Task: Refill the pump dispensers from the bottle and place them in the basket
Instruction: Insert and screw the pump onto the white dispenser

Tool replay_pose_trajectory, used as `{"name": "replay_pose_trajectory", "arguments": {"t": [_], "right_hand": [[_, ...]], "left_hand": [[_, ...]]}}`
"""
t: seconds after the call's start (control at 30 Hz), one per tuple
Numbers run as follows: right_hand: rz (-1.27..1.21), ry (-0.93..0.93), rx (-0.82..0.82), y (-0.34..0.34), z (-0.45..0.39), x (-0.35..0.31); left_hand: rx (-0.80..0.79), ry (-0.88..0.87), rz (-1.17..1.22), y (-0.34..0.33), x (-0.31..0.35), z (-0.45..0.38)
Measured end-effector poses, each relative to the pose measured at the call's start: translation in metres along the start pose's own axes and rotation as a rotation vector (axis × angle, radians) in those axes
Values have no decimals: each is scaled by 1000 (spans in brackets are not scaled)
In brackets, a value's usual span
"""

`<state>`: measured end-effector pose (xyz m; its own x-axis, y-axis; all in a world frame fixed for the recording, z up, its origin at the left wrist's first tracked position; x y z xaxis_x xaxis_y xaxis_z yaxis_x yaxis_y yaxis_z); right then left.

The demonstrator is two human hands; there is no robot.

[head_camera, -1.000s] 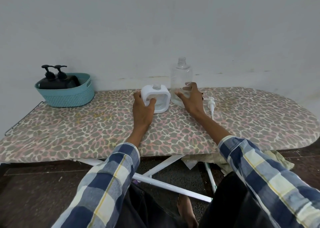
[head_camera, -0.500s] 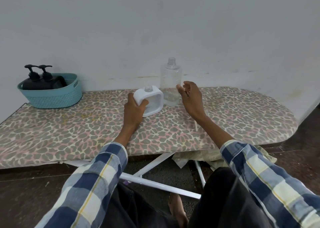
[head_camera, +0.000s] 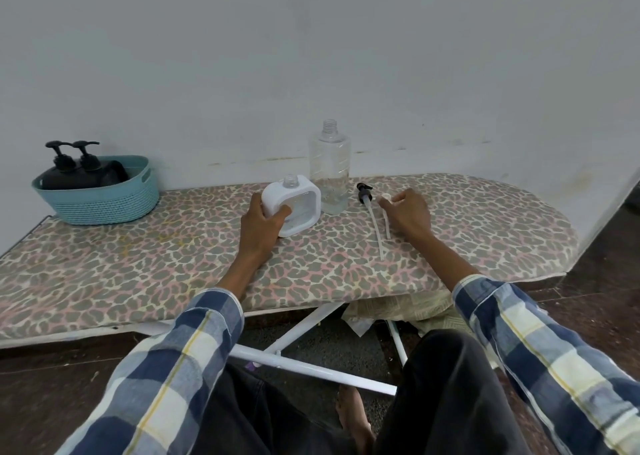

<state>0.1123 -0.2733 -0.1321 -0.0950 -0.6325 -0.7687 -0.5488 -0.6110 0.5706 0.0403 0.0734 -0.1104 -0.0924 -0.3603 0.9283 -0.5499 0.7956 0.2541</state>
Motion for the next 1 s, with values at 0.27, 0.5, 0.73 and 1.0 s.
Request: {"name": "replay_pose_trajectory", "arguments": {"t": [0.27, 0.5, 0.73, 1.0], "right_hand": [[-141, -37, 7, 12, 7, -5], [-499, -130, 119, 32, 28, -37], [-787, -55, -46, 25, 50, -114], [-909, -33, -86, 16, 60, -148]], "left_hand": [[-30, 7, 80, 1, -6, 0], [-66, 10, 151, -3, -9, 0], [-97, 65, 215, -5, -10, 2], [-117, 29, 223, -3, -6, 3]]}}
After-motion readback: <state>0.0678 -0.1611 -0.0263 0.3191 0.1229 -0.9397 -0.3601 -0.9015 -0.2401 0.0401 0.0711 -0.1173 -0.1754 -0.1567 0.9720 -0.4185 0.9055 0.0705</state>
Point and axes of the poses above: each hand's wrist, its own z-axis away from the middle knuckle, its own y-axis out of the back of the hand, x = y × z, the point moved 7 cm from there along -z, towards the middle knuckle, and after that the axes turned 14 degrees about x, right-handed, at the moved point
